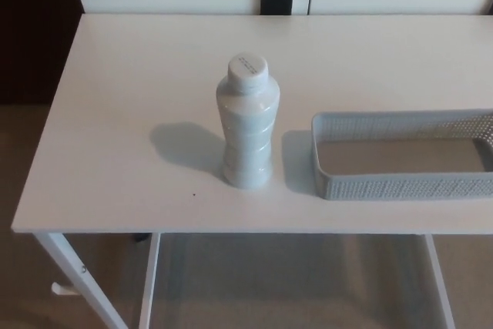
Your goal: The robot walk up to a desk on which a bottle is kept on the left hand side and a container is kept on the right hand side. The robot uses its left hand to pick up the bottle and places it in the container.
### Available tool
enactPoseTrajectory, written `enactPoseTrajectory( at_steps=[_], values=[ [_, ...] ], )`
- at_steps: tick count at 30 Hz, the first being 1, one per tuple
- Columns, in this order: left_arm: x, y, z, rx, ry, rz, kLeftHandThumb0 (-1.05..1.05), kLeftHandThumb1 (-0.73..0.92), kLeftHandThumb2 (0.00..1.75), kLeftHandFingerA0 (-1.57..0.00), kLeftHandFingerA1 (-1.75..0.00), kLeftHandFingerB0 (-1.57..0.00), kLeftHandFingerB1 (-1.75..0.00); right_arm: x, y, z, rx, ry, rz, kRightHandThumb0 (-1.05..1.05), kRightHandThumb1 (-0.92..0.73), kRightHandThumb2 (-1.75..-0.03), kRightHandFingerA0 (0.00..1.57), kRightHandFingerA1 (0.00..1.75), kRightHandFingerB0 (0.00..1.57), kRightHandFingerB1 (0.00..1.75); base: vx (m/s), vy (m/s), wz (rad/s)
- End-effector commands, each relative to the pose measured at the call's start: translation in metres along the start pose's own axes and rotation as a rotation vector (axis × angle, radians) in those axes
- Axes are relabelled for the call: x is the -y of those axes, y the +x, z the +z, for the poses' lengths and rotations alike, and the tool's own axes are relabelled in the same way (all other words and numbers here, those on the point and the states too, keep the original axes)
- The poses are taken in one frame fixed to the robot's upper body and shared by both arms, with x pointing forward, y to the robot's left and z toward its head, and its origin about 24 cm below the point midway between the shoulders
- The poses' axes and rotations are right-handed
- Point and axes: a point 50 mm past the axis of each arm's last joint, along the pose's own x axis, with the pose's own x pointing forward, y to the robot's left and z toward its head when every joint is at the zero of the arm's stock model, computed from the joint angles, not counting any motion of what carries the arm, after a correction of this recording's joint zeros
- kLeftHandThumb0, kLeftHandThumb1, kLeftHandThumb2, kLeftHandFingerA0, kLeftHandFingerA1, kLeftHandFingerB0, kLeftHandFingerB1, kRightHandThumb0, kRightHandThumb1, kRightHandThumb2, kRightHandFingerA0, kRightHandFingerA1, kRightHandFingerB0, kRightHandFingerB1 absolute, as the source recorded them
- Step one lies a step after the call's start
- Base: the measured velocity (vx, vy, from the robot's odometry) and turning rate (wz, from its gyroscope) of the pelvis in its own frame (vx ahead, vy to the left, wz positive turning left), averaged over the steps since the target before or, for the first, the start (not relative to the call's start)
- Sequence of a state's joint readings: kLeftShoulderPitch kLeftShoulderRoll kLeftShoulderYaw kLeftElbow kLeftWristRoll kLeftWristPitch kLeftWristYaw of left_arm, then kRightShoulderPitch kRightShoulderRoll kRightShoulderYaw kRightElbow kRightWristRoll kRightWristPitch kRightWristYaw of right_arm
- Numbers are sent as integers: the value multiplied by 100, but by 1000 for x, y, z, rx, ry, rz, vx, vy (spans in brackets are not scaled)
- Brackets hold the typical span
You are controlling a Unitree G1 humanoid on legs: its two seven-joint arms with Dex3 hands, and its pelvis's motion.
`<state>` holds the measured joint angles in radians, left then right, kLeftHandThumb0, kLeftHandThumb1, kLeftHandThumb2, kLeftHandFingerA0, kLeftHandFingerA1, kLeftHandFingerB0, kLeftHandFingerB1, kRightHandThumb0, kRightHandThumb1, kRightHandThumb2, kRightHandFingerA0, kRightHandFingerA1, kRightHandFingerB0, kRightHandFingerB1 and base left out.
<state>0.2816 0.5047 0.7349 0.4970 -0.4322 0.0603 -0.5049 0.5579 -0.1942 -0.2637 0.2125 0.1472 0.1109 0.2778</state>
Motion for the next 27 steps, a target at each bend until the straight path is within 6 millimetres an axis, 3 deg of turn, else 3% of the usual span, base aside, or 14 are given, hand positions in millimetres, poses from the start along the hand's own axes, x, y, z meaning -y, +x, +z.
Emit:
enactPoseTrajectory(
  at_steps=[1,9,10,11,15,17,18,19,21,22,23,24,25,27],
  values=[
    [107,36,174,558,230,-247,-47,33,72,0,-30,0,-21,-1,-1,1,3,14,8,29,-47,-175,40,97,2,69,0,0,0],
    [260,62,173,551,324,-619,-60,37,77,0,-18,0,-17,-1,-2,-8,-25,40,-20,12,-82,-154,44,87,15,70,5,0,1],
    [268,61,170,546,334,-633,-60,37,77,0,-18,0,-17,-1,-3,-9,-25,43,-18,12,-82,-154,44,87,15,70,0,0,0],
    [278,61,166,540,351,-655,-62,38,79,0,-17,0,-15,-2,-4,-9,-22,48,-16,23,-42,-175,38,96,0,68,0,0,0],
    [313,58,148,514,424,-720,-66,38,82,0,-19,0,-13,-7,-6,-6,-9,48,-8,27,-42,-175,39,97,2,70,0,0,0],
    [326,56,140,502,453,-744,-65,40,80,0,-19,0,-11,-7,-6,-6,-3,46,0,11,-81,-157,46,90,17,74,0,0,0],
    [336,54,132,483,469,-763,-67,41,80,0,-17,0,-10,-6,-4,-6,-2,42,-1,13,-80,-155,49,90,19,74,0,0,0],
    [349,52,122,454,481,-788,-66,41,79,0,-16,0,-10,-4,-3,-6,-2,36,-3,26,-38,-175,42,99,6,73,0,0,0],
    [356,53,117,422,470,-803,-64,40,77,0,-15,0,-9,-4,-2,-5,1,38,0,27,-41,-175,43,99,6,73,0,0,0],
    [361,55,112,398,460,-816,-65,41,76,0,-12,0,-6,-5,-3,-6,0,45,1,14,-81,-153,48,89,19,73,0,0,0],
    [362,55,111,394,458,-818,-65,41,76,0,-12,0,-6,-5,-3,-6,0,46,1,14,-81,-153,48,89,19,73,0,0,0],
    [363,56,109,385,459,-820,-66,42,76,0,-11,0,-5,-5,-3,-7,-2,51,-4,14,-80,-152,48,89,19,73,0,0,0],
    [365,57,107,384,469,-812,-66,42,76,0,-11,0,-4,-4,-3,-8,-2,46,-4,25,-38,-175,42,98,3,70,0,0,0],
    [368,60,103,386,518,-782,-60,51,59,0,-17,0,-4,-3,-2,-7,-1,41,-8,26,-41,-174,42,98,5,71,0,0,0]
  ],
)
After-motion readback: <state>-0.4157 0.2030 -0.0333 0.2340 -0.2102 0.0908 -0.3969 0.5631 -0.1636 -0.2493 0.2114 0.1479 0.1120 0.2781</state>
